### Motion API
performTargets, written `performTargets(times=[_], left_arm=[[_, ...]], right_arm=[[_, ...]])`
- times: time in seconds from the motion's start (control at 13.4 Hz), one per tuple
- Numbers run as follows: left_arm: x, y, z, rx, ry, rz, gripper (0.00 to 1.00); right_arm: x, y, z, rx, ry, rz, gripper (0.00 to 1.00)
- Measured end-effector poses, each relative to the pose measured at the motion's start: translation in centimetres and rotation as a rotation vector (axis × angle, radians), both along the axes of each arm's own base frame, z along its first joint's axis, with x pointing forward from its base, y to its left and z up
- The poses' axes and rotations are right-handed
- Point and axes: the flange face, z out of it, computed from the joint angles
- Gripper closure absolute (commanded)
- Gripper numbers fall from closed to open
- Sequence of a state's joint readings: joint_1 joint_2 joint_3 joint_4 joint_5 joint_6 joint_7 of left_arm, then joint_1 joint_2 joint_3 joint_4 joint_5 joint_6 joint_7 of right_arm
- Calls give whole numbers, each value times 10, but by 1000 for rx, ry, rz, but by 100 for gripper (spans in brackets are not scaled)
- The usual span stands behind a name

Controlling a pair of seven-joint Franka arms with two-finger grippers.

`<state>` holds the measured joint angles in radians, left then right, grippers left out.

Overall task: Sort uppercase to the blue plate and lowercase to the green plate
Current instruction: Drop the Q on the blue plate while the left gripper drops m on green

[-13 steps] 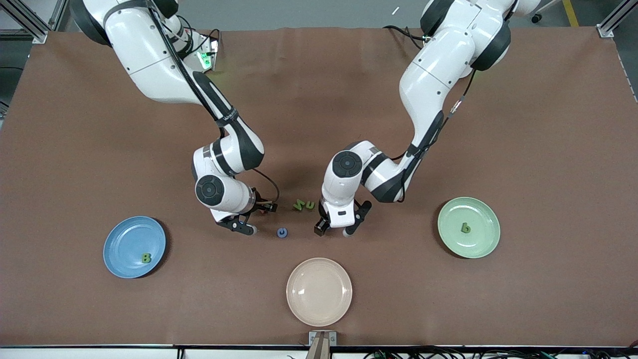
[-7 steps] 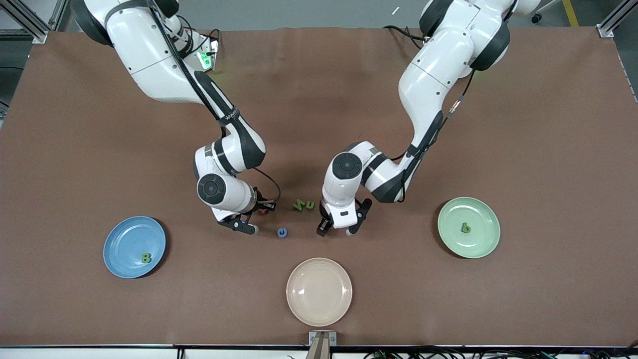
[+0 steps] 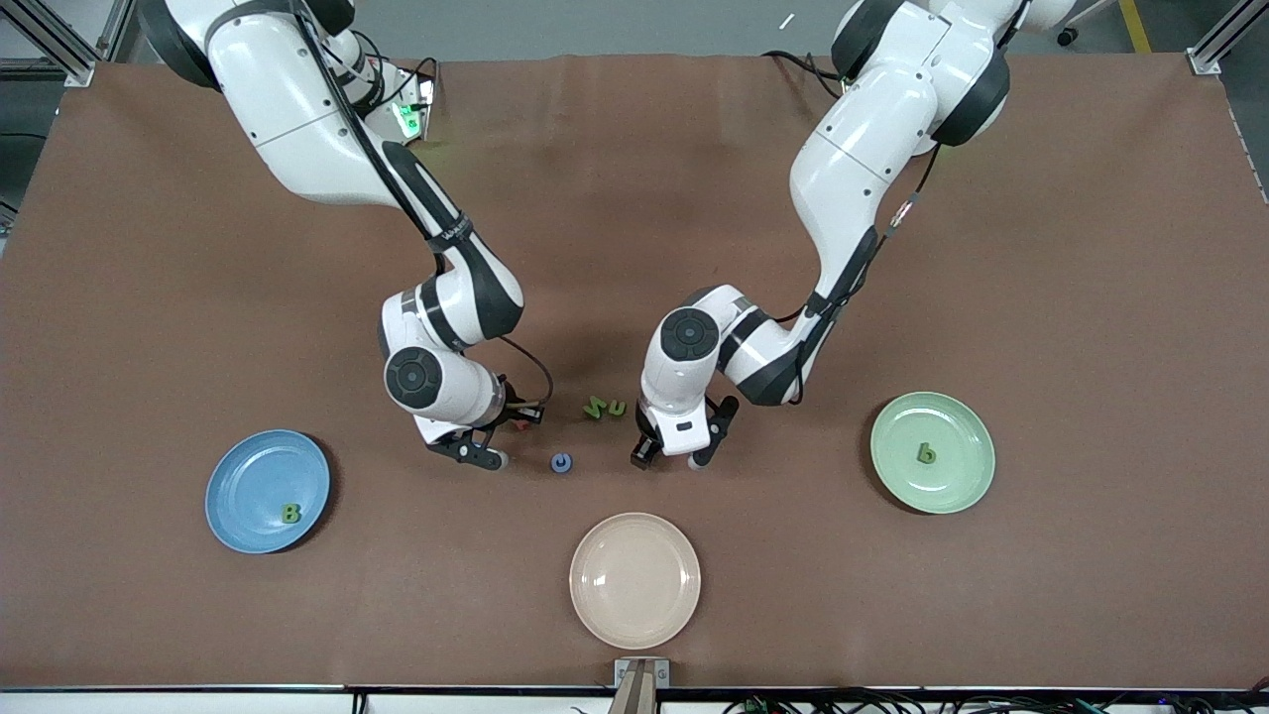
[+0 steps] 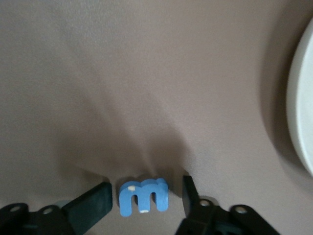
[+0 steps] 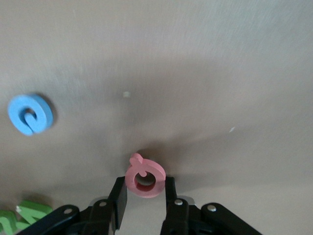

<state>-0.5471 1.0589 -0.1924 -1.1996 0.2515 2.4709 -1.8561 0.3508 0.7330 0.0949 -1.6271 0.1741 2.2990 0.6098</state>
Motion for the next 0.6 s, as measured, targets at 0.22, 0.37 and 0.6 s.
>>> performTargets(times=[0.22, 0.37, 0.6], left_arm=[[4, -1, -3, -18, -12, 12, 84], [7, -2, 0, -27, -21, 15, 100], [8, -2, 5, -21, -13, 20, 100]], right_arm=[[41, -64, 35, 13, -29, 33, 87], [70, -127, 60, 20, -60, 92, 87], [93, -229, 76, -41, -103, 226, 86]])
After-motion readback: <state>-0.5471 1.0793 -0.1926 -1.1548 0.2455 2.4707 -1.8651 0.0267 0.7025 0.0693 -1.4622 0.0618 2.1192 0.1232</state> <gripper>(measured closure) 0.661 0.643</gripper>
